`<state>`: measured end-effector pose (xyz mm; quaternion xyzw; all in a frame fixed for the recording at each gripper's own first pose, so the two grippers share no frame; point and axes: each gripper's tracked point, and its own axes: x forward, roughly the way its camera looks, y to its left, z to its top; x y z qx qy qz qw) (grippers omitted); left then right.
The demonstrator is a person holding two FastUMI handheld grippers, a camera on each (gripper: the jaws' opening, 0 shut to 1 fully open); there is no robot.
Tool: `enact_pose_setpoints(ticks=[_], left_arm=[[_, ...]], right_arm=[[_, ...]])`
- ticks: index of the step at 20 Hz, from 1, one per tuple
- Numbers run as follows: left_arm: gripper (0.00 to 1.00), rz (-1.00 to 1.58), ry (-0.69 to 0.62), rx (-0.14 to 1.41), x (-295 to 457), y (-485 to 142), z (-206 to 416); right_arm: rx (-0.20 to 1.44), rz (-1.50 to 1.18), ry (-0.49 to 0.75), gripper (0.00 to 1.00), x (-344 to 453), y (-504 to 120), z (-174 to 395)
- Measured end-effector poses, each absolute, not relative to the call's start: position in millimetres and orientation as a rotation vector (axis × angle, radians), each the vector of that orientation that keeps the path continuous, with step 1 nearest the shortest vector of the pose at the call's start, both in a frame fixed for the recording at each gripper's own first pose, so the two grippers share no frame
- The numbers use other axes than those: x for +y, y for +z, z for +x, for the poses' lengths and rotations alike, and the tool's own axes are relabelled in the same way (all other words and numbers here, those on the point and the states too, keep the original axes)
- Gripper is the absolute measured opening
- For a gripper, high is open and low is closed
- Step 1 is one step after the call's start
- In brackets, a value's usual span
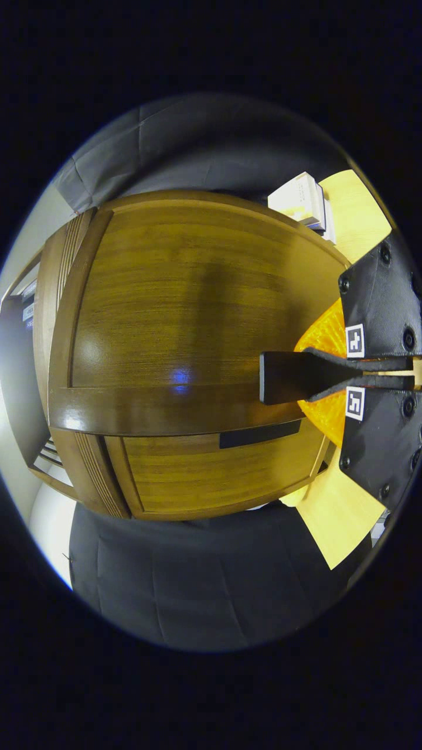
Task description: Open the right door of the double-door shoe cabinet with the right hand, and open the left door with the left hand.
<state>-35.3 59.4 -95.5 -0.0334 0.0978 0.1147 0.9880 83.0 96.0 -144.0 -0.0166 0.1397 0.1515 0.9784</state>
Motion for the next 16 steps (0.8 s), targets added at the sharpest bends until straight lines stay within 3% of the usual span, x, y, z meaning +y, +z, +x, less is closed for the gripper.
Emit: enact_pose_setpoints(ticks=[8, 11, 16], left_arm=[[0.95, -0.172, 0.117, 0.24, 45, -107, -25], [0.95, -0.15, 0.112, 0.236, 49, -101, -16], [0.95, -0.083, 0.117, 0.207, 42, -85, 12]], right_arm=[[0.297, -0.009, 0.293, 0.01, 71, -143, 50], [0.295, -0.007, 0.303, 0.04, 59, -144, 40], [0.305, 0.012, 0.342, 0.01, 44, -143, 26]])
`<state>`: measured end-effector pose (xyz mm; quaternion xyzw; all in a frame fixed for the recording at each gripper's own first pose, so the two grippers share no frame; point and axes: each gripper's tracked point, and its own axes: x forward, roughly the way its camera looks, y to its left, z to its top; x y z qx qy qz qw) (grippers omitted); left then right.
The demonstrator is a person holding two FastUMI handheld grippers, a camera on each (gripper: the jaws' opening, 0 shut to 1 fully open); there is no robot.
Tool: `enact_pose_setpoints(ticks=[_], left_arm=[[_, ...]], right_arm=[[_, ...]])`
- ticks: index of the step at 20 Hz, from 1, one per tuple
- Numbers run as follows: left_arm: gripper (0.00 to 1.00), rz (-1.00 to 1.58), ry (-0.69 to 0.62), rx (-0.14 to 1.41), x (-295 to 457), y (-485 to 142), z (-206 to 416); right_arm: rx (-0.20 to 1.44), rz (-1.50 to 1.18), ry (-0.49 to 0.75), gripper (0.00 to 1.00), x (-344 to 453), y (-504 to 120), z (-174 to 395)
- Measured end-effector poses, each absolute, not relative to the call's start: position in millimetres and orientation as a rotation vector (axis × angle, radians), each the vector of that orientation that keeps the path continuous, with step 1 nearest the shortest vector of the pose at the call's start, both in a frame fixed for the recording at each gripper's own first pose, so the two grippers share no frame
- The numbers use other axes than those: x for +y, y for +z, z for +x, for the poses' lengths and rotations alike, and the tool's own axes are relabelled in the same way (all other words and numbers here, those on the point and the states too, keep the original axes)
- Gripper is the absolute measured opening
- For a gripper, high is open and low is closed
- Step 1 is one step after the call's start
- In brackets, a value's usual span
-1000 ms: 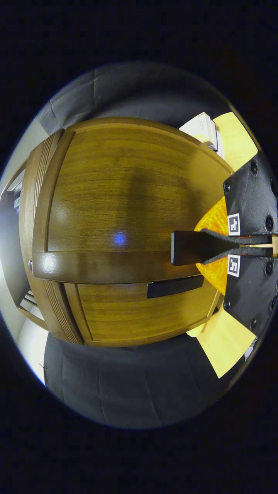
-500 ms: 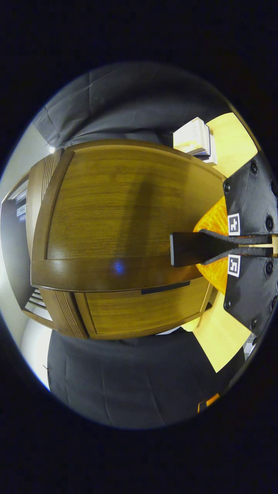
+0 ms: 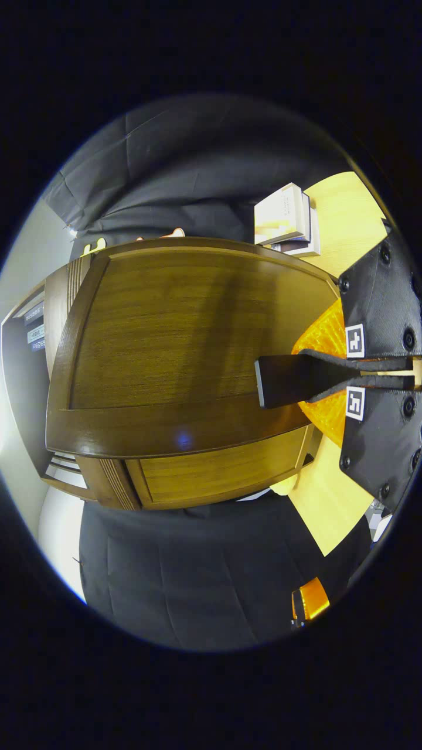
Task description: Open the right door of the double-door shoe cabinet with the right hand, and open the left door with the left hand.
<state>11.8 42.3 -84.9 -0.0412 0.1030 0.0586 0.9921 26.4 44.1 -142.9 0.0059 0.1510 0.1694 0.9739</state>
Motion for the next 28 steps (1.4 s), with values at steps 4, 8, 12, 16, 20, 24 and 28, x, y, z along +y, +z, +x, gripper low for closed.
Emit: enact_pose_setpoints(ticks=[4, 8, 12, 16, 20, 24, 28], left_arm=[[0.95, -0.108, 0.142, 0.16, 19, -56, 28], [0.95, -0.138, 0.163, 0.144, -14, -48, 23], [0.94, -0.102, 0.188, 0.135, -40, -41, 17], [0.95, -0.101, 0.206, 0.129, -72, -39, 6], [0.95, -0.113, 0.204, 0.126, -107, -41, -4], [0.94, -0.078, 0.221, 0.116, -123, -41, -13], [0.94, -0.048, 0.205, 0.135, -132, -40, -12]], right_arm=[[0.304, 0.022, 0.382, 0.03, 27, -141, 15], [0.309, 0.026, 0.436, 0.04, 11, -135, 7], [0.306, 0.038, 0.471, 0.03, -11, -139, -2], [0.305, 0.056, 0.486, 0.03, -40, -139, -9], [0.323, 0.082, 0.492, 0.04, -74, -140, -13], [0.321, 0.111, 0.465, 0.04, -111, -139, -14], [0.301, 0.129, 0.45, 0.0, -135, -136, -10]])
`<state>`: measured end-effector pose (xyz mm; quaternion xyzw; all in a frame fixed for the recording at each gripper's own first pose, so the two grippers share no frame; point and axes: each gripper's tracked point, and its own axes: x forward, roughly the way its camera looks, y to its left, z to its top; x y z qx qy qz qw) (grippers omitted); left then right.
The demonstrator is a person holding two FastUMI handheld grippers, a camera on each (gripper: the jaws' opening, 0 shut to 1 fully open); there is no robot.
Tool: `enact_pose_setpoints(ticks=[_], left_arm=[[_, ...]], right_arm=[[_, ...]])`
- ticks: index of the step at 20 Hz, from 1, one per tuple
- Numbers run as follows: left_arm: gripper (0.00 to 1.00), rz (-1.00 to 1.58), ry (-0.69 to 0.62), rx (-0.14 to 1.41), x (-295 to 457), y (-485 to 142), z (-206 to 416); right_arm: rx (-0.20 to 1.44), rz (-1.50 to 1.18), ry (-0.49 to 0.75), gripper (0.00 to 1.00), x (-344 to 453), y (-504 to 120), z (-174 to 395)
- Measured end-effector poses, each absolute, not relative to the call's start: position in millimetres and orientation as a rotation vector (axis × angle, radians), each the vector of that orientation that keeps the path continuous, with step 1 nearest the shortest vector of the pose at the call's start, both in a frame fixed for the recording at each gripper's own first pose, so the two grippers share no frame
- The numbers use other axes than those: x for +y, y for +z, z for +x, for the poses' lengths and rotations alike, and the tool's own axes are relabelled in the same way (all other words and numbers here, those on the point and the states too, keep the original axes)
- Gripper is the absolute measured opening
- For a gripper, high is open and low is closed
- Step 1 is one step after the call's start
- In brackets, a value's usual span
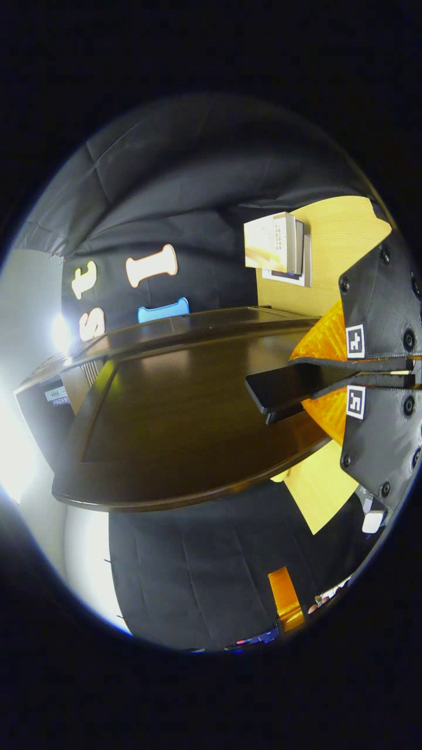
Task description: Open the right door of the double-door shoe cabinet with the right hand, and open the left door with the left hand.
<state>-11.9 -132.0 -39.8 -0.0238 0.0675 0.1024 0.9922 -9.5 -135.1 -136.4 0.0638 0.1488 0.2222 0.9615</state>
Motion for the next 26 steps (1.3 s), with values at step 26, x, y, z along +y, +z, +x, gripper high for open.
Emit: enact_pose_setpoints(ticks=[26], left_arm=[[0.95, 0.024, -0.125, 0.202, -59, -59, 60]], right_arm=[[0.299, 0.118, -0.086, 0.02, -171, -94, -84]])
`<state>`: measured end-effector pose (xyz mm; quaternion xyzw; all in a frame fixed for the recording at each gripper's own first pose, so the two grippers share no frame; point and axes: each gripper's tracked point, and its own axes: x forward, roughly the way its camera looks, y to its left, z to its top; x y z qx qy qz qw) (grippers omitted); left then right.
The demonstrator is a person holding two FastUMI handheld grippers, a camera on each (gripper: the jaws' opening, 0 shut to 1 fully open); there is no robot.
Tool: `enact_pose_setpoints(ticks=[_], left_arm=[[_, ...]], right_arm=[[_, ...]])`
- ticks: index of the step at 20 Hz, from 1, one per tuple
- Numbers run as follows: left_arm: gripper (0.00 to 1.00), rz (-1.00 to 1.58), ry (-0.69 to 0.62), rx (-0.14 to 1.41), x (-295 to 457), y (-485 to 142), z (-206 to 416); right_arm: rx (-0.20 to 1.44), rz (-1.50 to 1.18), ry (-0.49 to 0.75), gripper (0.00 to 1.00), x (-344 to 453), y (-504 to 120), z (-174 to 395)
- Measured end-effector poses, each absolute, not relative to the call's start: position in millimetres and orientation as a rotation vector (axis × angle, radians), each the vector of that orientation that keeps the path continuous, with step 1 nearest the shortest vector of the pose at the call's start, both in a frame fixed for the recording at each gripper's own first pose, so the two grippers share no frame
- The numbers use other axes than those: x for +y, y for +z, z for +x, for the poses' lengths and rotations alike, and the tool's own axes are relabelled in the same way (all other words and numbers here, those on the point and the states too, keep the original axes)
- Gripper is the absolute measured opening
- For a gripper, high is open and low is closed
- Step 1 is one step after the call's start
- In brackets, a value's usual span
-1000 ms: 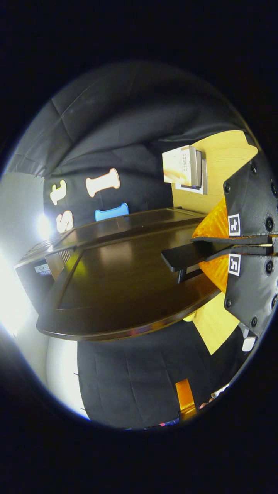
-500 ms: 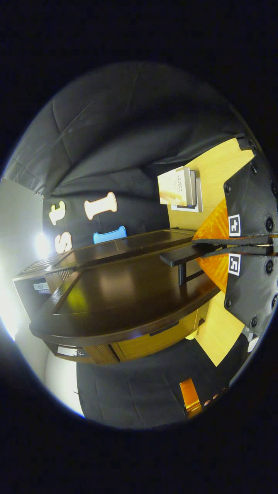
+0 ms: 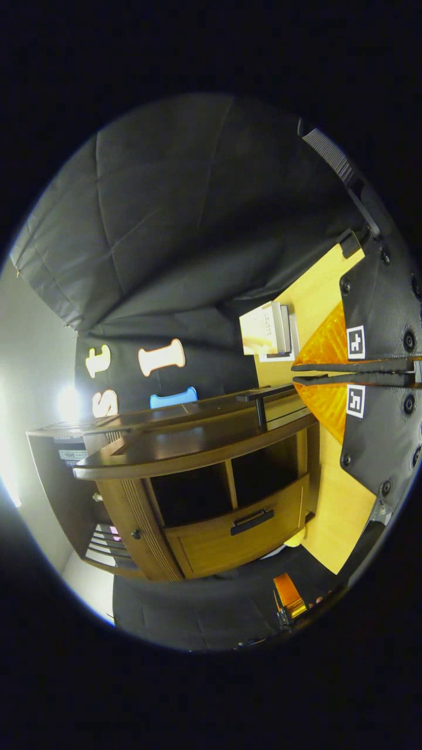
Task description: Open the right door of the double-door shoe cabinet with the right hand, and open the left door with the left hand.
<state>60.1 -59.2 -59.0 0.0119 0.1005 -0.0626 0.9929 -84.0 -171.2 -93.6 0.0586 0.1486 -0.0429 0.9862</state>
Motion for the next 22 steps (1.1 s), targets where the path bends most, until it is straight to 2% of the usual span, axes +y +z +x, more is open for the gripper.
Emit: enact_pose_setpoints(ticks=[2, 5, 8, 12, 15, 20, 21, 22], left_arm=[[0.95, 0.017, -0.14, 0.197, -39, -60, 70], [0.95, 0.025, -0.157, 0.195, -15, -63, 84], [0.95, 0.032, -0.193, 0.193, 1, -60, 97], [0.95, 0.047, -0.224, 0.157, 8, -46, 117], [0.95, 0.044, -0.231, 0.149, 5, -42, 128], [0.95, 0.052, -0.195, 0.149, -5, -40, 159], [0.94, 0.052, -0.189, 0.151, -9, -42, 167], [0.95, 0.052, -0.183, 0.151, -11, -44, 175]], right_arm=[[0.281, 0.109, -0.115, 0.0, -150, -81, -101], [0.241, 0.063, -0.088, 0.02, -96, -55, -111], [0.218, 0.108, -0.027, 0.02, -37, -39, -98], [0.176, 0.166, -0.009, 0.03, 0, -33, -70], [0.199, 0.136, 0.039, 0.19, 18, -43, -53], [0.161, 0.087, 0.102, 0.92, 29, -46, -24], [0.162, 0.082, 0.106, 0.98, 29, -51, -16], [0.165, 0.08, 0.108, 0.98, 29, -54, -11]])
